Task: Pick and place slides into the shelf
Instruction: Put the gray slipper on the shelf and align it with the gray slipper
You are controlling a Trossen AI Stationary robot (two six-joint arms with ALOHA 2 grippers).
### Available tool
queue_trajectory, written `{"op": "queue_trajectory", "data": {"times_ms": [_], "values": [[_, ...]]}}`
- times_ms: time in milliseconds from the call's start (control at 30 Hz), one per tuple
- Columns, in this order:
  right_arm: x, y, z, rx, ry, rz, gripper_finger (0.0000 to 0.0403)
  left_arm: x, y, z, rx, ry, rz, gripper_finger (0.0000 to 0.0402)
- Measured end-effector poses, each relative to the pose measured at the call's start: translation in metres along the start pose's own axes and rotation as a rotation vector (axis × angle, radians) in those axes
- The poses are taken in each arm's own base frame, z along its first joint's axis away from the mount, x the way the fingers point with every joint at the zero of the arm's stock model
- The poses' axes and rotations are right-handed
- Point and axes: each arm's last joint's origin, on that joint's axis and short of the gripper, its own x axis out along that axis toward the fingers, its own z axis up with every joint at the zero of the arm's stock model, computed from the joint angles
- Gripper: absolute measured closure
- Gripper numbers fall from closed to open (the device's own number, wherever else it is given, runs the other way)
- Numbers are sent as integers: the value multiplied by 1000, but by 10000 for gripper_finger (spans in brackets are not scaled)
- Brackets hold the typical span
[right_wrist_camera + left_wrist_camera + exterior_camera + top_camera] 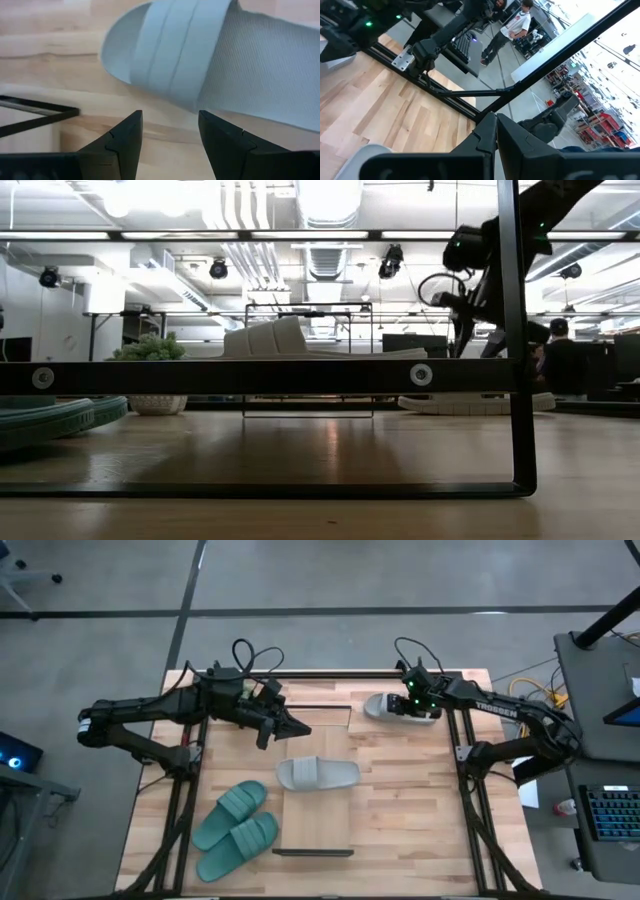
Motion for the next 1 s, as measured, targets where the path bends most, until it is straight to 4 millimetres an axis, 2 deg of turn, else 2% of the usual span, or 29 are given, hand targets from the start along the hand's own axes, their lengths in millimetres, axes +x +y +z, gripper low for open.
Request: {"op": "queue_trajectory", "data": {"times_ms": [500,1000], "values": [[26,-4,6,-42,47,-74,218,0,-1,0,-1,11,-13,402],[43,-5,26,-4,37,37,218,0,-1,0,-4,10,-13,402]]}}
